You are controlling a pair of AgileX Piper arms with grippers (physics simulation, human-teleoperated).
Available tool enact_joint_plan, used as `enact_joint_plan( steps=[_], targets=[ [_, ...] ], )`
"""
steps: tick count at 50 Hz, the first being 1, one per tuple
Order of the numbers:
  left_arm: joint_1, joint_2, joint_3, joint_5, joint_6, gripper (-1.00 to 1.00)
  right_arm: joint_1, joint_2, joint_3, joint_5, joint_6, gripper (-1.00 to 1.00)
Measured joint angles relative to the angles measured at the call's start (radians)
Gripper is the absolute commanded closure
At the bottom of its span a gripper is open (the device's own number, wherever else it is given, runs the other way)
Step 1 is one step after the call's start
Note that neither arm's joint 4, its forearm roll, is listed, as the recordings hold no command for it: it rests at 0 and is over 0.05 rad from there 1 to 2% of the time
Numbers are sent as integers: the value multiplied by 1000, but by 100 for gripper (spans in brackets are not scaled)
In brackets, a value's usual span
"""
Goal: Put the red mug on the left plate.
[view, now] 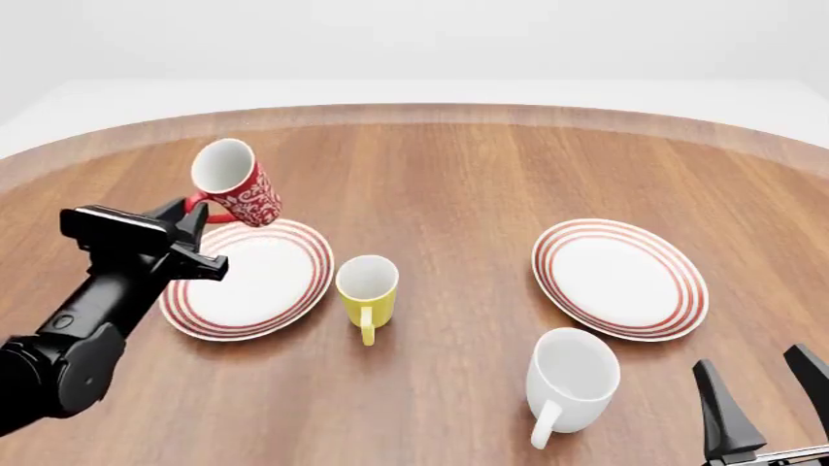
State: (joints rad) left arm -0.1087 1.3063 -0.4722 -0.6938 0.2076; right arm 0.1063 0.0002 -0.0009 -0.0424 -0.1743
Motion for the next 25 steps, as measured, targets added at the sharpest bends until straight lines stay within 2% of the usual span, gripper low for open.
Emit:
enact_joint_plan(
  steps=[25],
  targets=[
    [30, 87, 43, -76, 25, 100, -1, 0, 0, 1, -2, -100]
  ],
)
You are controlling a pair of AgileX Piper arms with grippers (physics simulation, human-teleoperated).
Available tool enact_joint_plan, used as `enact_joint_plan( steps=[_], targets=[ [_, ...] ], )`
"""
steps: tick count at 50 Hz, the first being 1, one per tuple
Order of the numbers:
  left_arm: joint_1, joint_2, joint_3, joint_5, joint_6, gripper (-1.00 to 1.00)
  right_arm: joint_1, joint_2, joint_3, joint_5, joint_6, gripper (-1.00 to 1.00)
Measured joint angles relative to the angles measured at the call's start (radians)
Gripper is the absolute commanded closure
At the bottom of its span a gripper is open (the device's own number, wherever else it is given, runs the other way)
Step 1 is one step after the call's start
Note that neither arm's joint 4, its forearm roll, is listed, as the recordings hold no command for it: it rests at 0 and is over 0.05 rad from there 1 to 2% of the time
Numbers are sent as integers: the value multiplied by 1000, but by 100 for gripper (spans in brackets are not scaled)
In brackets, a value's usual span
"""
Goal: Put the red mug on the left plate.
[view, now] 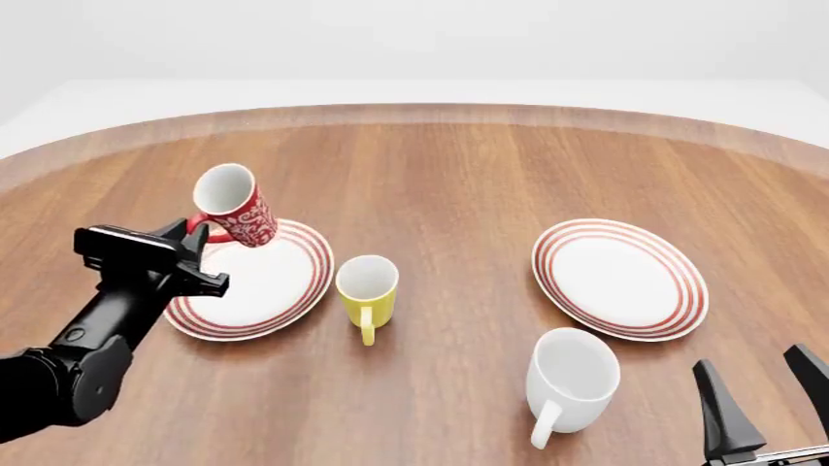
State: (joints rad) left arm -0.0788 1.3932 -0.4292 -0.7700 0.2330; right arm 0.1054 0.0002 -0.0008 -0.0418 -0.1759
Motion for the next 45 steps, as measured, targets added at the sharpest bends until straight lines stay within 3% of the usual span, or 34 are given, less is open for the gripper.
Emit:
enact_joint_plan(
  steps=[21, 45],
  targets=[
    [49, 113, 35, -91, 70, 100, -2, 0, 0, 1, -1, -100],
    [84, 234, 30, -148, 75, 100, -4, 0, 0, 1, -2, -100]
  ],
)
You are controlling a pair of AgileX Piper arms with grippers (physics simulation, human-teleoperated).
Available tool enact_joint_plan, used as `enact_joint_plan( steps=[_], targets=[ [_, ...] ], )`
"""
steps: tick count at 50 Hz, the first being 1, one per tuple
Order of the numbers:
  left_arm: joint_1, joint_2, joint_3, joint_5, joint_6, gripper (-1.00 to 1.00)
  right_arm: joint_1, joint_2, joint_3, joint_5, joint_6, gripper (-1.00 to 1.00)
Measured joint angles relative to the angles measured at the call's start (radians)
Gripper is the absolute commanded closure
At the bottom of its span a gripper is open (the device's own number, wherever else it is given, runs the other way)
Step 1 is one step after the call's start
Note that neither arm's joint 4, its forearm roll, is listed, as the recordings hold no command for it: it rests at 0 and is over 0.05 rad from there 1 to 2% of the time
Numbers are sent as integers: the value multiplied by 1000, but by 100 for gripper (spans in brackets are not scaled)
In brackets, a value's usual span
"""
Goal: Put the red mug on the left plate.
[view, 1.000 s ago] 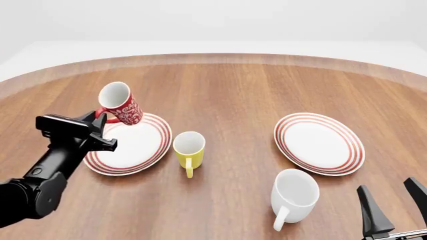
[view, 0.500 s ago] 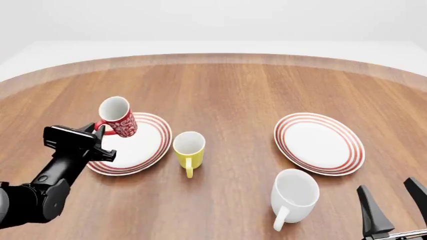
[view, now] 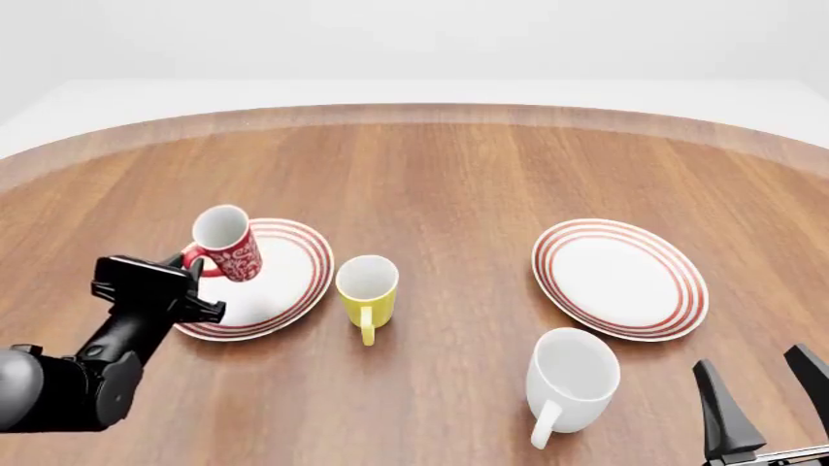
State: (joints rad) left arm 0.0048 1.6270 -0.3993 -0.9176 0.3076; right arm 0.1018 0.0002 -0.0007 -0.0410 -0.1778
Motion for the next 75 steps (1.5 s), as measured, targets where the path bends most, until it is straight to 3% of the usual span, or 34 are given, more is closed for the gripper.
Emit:
enact_joint_plan(
  steps=[55, 56, 75],
  targets=[
    [26, 139, -39, -43, -30, 100, -2, 0, 0, -4, 1, -100],
    [25, 141, -39, -44, -30, -100, -2, 0, 0, -4, 1, -100],
    [16, 152, -37, -54, -27, -100, -1, 0, 0, -4, -1, -100]
  ],
)
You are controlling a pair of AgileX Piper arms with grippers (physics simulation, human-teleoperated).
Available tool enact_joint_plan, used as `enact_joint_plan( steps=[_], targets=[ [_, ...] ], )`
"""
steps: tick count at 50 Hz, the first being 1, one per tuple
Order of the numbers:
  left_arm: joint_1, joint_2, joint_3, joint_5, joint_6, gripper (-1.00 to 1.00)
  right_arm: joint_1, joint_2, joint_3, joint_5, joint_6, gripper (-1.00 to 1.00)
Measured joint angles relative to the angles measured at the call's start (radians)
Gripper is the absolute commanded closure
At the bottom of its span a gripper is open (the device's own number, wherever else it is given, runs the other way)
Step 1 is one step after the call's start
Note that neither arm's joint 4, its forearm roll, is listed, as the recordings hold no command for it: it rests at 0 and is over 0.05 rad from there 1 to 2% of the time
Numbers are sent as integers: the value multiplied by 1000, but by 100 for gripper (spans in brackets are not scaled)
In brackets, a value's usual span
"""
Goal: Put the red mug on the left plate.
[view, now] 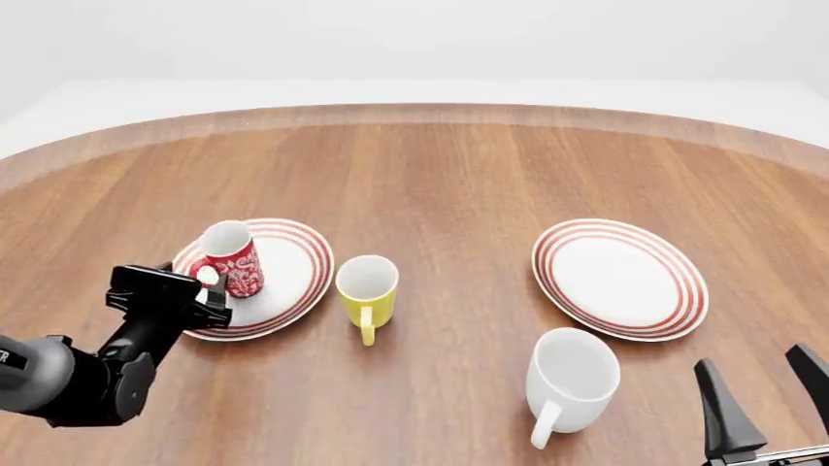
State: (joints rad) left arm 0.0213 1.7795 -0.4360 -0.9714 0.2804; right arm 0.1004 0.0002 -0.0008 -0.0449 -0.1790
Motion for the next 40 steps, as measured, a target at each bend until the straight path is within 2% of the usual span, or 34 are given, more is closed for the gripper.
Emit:
enact_joint_plan(
  steps=[27, 40],
  targets=[
    [-6, -15, 6, 10, -12, -100, 1, 0, 0, 1, -5, -100],
    [-26, -109, 58, 41, -36, -100, -2, 0, 0, 1, -11, -100]
  ],
)
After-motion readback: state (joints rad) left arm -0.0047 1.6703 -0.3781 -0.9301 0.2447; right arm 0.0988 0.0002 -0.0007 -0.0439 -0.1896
